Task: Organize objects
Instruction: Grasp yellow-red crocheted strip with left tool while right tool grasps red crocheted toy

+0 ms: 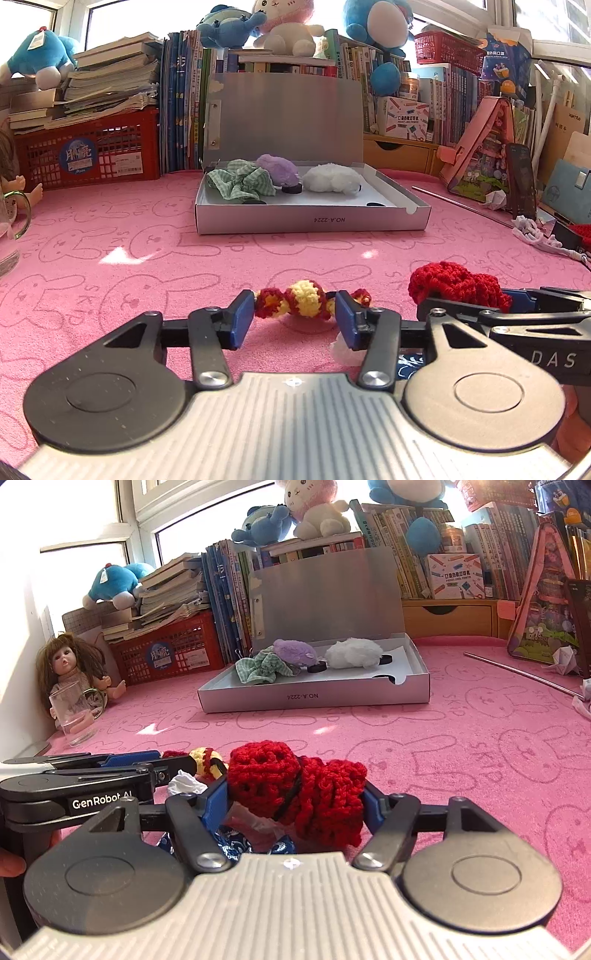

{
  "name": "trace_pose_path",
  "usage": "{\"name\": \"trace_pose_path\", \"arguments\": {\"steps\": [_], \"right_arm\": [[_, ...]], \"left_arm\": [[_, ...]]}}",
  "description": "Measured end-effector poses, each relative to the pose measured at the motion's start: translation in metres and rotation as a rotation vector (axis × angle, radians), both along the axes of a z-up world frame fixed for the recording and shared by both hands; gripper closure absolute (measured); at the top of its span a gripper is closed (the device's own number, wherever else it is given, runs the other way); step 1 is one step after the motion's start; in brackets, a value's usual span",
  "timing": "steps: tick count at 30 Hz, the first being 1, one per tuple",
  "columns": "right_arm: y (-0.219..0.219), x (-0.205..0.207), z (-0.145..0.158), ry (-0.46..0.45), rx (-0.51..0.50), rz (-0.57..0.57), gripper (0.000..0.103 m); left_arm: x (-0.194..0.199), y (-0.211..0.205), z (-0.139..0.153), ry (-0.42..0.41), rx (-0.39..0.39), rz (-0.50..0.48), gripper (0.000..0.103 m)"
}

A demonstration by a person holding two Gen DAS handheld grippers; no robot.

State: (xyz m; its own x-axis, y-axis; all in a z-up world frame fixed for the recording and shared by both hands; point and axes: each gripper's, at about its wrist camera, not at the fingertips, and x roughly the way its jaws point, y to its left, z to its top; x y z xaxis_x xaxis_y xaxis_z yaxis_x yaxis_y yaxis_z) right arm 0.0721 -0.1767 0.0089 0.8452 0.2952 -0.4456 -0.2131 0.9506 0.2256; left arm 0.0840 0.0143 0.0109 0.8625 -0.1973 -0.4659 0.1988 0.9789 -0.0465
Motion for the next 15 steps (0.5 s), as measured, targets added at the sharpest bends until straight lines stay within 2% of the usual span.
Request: {"name": "trace_pose_path", "arguments": {"steps": [5, 8, 13, 15], "right_arm": [[-0.011, 0.003, -0.001, 0.015, 0.062, -0.053, 0.031], [-0.015, 0.004, -0.002, 0.02, 0.08, -0.066, 0.031], [-0.015, 0.004, -0.002, 0.018, 0.078, -0.069, 0.031], [-0.015, 0.004, -0.002, 0.018, 0.075, -0.069, 0.031]], "left_arm": [[0.013, -0.008, -0.001, 0.007, 0.008, -0.016, 0.026], [0.024, -0.011, -0.005, 0.044, 0.004, -0.002, 0.025], [0.036, -0.001, -0.013, 0.113, -0.107, 0.015, 0.025], [0.037, 0.001, -0.014, 0.112, -0.121, 0.011, 0.025]]}}
